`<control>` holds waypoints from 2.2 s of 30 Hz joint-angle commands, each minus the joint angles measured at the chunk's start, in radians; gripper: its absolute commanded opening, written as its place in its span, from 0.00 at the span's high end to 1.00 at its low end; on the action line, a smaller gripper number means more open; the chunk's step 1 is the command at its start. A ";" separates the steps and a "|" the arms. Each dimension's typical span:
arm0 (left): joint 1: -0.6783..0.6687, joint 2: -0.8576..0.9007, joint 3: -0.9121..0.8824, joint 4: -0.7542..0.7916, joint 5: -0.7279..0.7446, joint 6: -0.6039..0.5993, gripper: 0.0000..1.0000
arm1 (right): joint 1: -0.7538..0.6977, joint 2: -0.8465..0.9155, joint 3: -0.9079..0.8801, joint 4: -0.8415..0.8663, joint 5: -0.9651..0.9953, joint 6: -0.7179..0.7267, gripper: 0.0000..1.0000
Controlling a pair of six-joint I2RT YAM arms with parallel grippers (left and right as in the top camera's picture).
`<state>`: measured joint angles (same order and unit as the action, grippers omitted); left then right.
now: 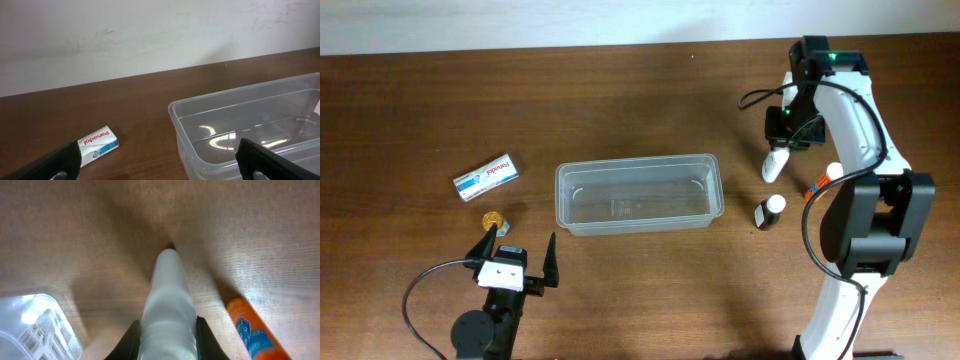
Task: Pack container
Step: 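Close the right gripper on the white pump bottle and lift, then carry the pump bottle into the container's right end and release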
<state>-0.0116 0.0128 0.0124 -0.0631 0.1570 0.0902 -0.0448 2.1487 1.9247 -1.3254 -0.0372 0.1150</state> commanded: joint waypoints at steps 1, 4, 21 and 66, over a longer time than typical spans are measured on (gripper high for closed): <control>0.006 -0.008 -0.004 -0.002 -0.003 0.016 0.01 | -0.001 -0.005 0.129 -0.061 -0.009 -0.006 0.85; 0.006 -0.008 -0.004 -0.002 -0.003 0.016 0.00 | 0.002 -0.005 0.243 -0.146 -0.042 -0.006 0.85; 0.006 -0.008 -0.004 -0.002 -0.003 0.016 0.01 | 0.257 -0.059 0.594 -0.373 -0.240 -0.032 0.84; 0.006 -0.008 -0.004 -0.002 -0.003 0.016 0.01 | 0.525 -0.063 -0.054 0.039 0.194 0.340 0.85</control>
<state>-0.0116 0.0128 0.0124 -0.0631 0.1570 0.0902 0.4706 2.1231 1.8790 -1.2991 0.1242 0.4416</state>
